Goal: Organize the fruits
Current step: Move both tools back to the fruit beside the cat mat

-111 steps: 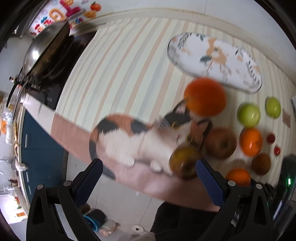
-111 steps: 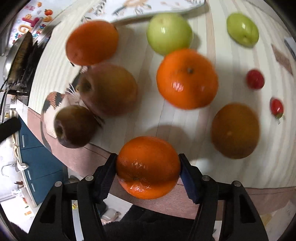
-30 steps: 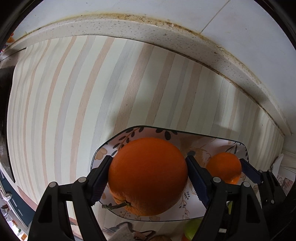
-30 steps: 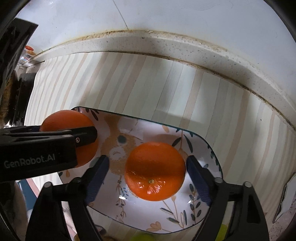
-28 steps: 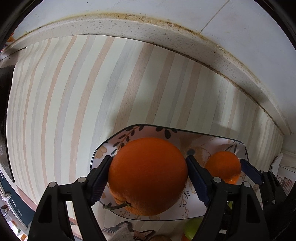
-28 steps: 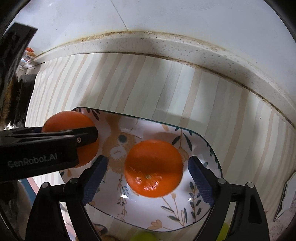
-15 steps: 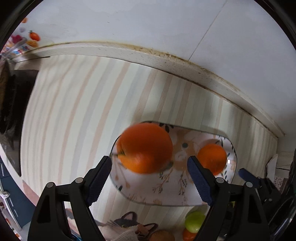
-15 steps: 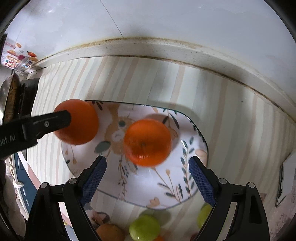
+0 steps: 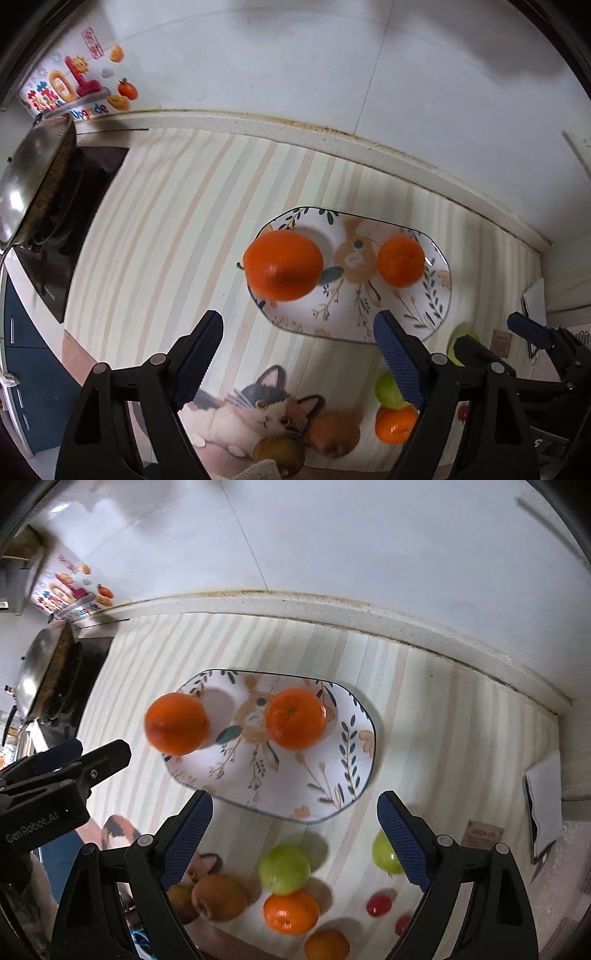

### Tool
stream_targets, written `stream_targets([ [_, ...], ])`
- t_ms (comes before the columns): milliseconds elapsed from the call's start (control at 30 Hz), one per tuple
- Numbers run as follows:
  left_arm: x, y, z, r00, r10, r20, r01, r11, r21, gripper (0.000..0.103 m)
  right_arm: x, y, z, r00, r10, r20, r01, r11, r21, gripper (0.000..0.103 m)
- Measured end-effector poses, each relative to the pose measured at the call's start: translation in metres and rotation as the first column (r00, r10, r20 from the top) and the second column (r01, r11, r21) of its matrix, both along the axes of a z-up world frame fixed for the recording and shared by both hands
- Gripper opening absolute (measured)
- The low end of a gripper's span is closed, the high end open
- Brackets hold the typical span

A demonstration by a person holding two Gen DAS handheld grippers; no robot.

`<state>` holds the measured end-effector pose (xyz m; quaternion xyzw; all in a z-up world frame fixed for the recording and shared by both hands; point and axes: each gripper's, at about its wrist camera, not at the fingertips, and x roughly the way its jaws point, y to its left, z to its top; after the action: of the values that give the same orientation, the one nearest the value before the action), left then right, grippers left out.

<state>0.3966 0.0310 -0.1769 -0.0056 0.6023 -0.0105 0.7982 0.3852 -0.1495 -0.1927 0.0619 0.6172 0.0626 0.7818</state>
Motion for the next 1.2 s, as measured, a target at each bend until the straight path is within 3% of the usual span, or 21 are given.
stream_targets([
  [367,-0.055,0.001,0.046,0.994,-0.034,0.102,0.036,0.999,-0.022,0.083,-0.059,0.005,0.070,0.991,-0.043,0.126,0.041,0.999,0.018,0.093],
  [567,-0.081,0.008,0.060,0.991,-0.046,0.127,0.052,0.998,-0.043,0.083,-0.085,0.008,0.087,0.985,-0.082,0.149,0.076,0.996,0.051,0.093],
  [700,-0.090,0.015,0.055,0.993,-0.044,0.109,0.049,0.998,-0.048,0.083,-0.100,0.006,0.083,0.985,-0.111,0.134,0.100,0.991,0.084,0.093],
  [800,-0.098,0.022,0.036,0.998,-0.033,0.060,0.036,0.998,-0.042,0.083,-0.109,0.004,0.064,0.988,-0.129,0.090,0.120,0.987,0.104,0.093],
  [967,-0.117,0.026,-0.022,0.996,-0.029,-0.082,0.028,1.000,-0.010,0.083,-0.118,0.006,0.013,0.991,-0.129,-0.042,0.134,0.981,0.143,0.093],
  [1200,-0.138,0.015,-0.128,0.939,-0.052,-0.340,0.053,0.999,-0.008,0.083,-0.127,0.016,-0.040,0.982,-0.118,-0.149,0.140,0.979,0.150,0.093],
])
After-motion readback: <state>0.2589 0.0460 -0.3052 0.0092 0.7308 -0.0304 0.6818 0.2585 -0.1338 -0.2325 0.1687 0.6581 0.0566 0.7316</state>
